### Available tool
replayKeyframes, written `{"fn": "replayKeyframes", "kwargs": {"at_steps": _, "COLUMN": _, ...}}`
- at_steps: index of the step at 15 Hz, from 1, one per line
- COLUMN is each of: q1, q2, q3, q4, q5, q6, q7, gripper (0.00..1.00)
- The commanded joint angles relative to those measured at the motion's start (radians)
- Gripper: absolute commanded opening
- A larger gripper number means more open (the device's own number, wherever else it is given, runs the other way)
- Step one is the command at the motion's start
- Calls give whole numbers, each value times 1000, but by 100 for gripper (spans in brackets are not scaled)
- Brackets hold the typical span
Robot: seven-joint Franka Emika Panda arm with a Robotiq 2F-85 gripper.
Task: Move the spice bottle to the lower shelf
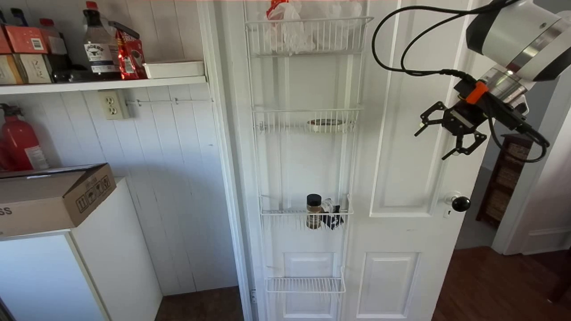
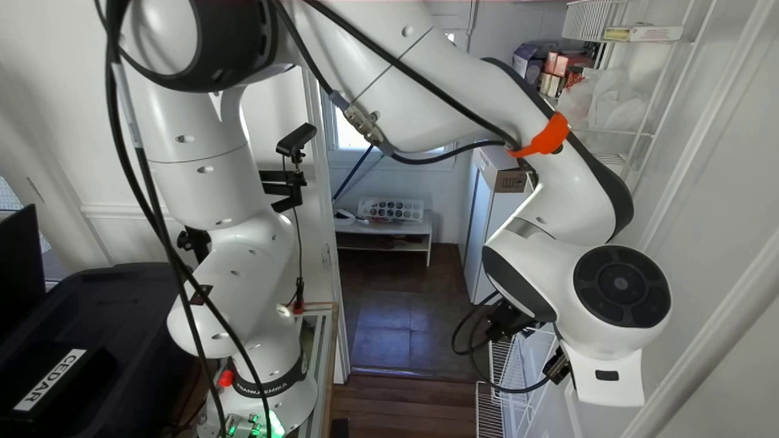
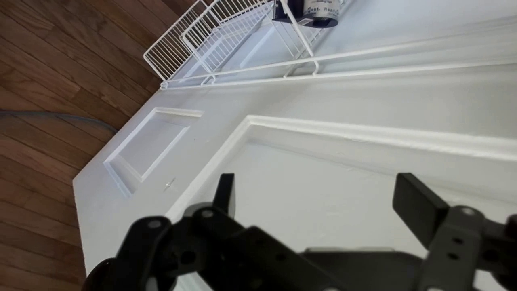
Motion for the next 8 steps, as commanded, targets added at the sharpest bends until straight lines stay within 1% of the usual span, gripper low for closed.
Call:
{"fn": "replayKeyframes", "kwargs": {"at_steps": 1, "q1": -18, "q2": -93, "q3": -3, "q4": -61, "q5": -118, "q6": -40, "q7": 66, "gripper": 100}}
{"fn": "replayKeyframes", "kwargs": {"at_steps": 4, "q1": -25, "q2": -146, "q3": -2, "q4": -93, "q5": -182, "q6": -75, "q7": 94, "gripper": 100}}
{"fn": "replayKeyframes", "kwargs": {"at_steps": 6, "q1": -23, "q2": -186, "q3": -3, "q4": -116, "q5": -179, "q6": -91, "q7": 106, "gripper": 100}}
{"fn": "replayKeyframes", "kwargs": {"at_steps": 8, "q1": -27, "q2": -224, "q3": -9, "q4": -129, "q5": -180, "q6": -155, "q7": 127, "gripper": 100}}
